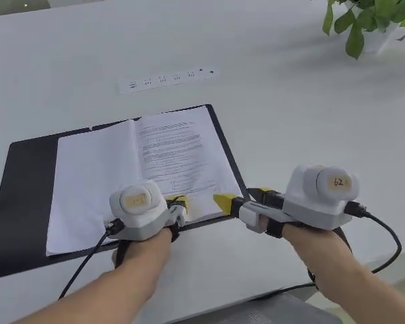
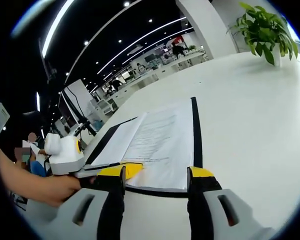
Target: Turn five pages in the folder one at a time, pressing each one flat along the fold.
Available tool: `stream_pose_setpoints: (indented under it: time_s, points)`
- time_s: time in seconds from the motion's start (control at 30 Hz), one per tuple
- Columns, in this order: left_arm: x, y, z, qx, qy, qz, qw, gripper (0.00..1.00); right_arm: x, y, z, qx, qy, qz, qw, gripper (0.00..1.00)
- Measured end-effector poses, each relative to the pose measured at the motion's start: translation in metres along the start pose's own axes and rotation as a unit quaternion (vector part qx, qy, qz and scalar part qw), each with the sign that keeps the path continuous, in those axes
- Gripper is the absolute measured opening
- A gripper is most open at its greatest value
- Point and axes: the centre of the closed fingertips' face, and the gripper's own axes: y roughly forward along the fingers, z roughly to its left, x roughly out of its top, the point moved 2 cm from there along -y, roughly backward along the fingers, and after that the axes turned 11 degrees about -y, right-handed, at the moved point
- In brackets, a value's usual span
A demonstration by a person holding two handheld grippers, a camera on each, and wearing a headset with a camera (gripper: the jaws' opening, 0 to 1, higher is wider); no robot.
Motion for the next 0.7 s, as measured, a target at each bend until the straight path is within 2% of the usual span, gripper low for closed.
stream_pose_setpoints:
  time_s: [0.13, 0.3, 0.47, 0.7]
  points:
    - [0.000, 0.000, 0.000, -0.002, -0.013, 0.001, 0.9999, 0.00, -0.002, 0.009, -0.003, 0.006, 0.014, 0.005, 0.9999, 0.45]
    - [-0.001, -0.001, -0.001, -0.003, -0.008, 0.003, 1.0000, 0.00, 0.001, 0.022, -0.008, 0.009, 0.012, 0.000, 0.9999, 0.46]
    - [0.000, -0.001, -0.001, -0.001, -0.006, 0.003, 1.0000, 0.00, 0.003, 0.034, -0.012, 0.012, 0.011, 0.007, 0.9998, 0.47]
    - [-0.001, -0.001, -0.002, 0.000, -0.003, 0.003, 1.0000, 0.00, 0.005, 0.047, -0.021, 0.010, 0.024, 0.007, 0.9996, 0.47]
